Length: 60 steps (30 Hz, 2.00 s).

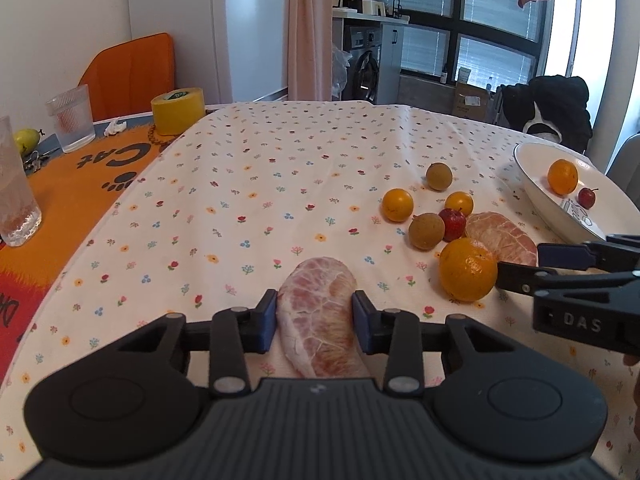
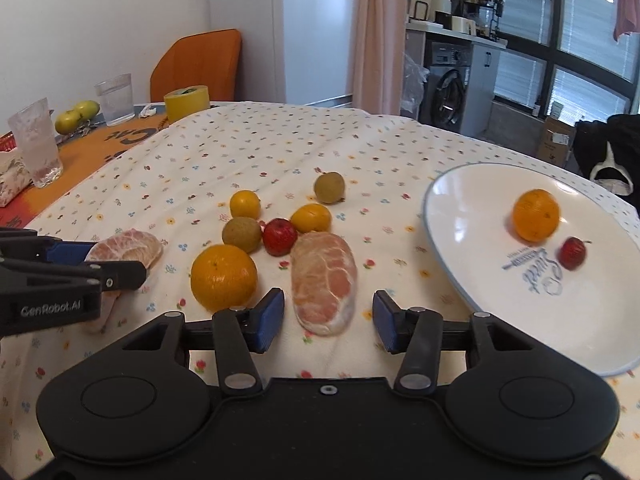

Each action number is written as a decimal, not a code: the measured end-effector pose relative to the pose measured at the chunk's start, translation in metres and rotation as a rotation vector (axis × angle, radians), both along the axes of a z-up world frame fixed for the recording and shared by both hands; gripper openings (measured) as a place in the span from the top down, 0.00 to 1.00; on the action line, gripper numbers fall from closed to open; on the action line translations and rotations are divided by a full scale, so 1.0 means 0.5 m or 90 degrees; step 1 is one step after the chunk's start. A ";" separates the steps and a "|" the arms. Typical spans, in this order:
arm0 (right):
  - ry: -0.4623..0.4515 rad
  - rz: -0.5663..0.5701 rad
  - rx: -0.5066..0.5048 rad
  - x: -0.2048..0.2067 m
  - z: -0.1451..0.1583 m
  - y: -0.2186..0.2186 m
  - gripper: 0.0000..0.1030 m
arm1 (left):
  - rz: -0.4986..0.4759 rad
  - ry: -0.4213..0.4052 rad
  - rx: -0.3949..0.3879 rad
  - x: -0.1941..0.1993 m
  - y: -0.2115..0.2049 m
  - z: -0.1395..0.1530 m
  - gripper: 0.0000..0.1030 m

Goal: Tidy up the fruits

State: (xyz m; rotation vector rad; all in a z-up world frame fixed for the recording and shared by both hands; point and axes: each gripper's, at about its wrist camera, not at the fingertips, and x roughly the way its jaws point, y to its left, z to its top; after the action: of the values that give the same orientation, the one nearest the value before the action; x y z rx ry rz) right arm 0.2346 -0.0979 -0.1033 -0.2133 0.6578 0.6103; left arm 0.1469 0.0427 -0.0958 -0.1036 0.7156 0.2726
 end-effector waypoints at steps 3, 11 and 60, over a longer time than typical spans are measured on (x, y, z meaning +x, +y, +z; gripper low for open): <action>-0.003 0.009 -0.001 0.010 0.000 0.012 0.52 | 0.001 -0.003 -0.006 -0.003 0.003 0.001 0.64; -0.007 0.022 0.002 0.018 0.002 0.015 0.68 | 0.005 -0.019 -0.021 -0.011 0.010 0.011 0.69; -0.088 -0.137 0.075 0.053 0.082 -0.237 0.77 | -0.136 -0.124 0.009 0.079 -0.168 0.167 0.84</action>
State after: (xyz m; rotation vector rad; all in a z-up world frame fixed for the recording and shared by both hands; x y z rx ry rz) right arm 0.2612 -0.2165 -0.0624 -0.0719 0.5021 0.4221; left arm 0.1865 -0.0414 -0.0125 -0.0391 0.5252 0.0624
